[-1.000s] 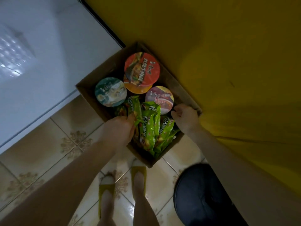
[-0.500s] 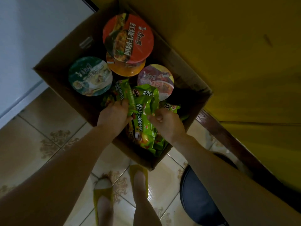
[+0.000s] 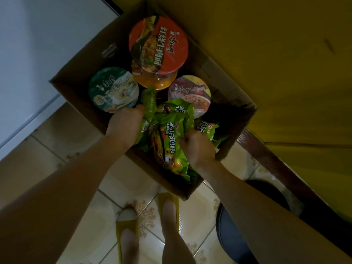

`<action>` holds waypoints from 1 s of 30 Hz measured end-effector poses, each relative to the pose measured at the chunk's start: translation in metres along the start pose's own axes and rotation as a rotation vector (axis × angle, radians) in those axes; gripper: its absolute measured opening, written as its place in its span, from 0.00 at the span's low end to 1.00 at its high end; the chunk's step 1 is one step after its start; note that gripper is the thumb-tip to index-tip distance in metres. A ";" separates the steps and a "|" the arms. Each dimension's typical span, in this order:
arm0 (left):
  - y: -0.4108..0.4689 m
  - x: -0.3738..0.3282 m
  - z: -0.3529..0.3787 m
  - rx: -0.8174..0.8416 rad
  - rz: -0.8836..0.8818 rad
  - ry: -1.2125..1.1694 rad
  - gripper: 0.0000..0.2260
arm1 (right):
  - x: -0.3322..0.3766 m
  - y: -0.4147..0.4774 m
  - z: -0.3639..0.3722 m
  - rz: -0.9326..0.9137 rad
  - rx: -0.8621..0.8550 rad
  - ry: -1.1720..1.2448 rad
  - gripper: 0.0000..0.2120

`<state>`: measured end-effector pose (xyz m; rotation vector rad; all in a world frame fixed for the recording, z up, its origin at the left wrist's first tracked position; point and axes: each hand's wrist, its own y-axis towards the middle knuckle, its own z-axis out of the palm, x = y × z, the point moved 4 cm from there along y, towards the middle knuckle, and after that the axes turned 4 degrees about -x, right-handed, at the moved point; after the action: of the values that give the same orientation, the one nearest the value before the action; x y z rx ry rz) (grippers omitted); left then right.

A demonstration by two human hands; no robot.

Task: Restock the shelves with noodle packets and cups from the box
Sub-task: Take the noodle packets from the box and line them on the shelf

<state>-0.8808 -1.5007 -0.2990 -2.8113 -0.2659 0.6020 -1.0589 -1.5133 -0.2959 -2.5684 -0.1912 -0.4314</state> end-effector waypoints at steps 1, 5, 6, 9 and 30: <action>-0.003 0.000 -0.007 -0.023 -0.002 -0.021 0.03 | 0.002 -0.002 0.000 -0.006 0.001 -0.007 0.11; -0.020 -0.004 -0.041 -0.107 -0.047 -0.091 0.08 | 0.014 -0.012 -0.009 -0.042 -0.014 -0.011 0.11; -0.025 -0.006 -0.050 -0.136 -0.058 -0.118 0.09 | 0.016 -0.015 -0.014 -0.052 -0.016 -0.009 0.11; -0.040 -0.010 -0.077 -0.213 -0.100 -0.211 0.09 | 0.024 -0.025 -0.032 -0.071 -0.017 -0.003 0.10; -0.153 -0.095 -0.354 -0.619 -0.174 -0.319 0.15 | 0.139 -0.104 -0.260 -0.319 -0.098 0.126 0.11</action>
<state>-0.8354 -1.4499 0.0924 -3.1911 -0.8852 1.0822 -1.0197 -1.5531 0.0120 -2.6008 -0.5504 -0.7345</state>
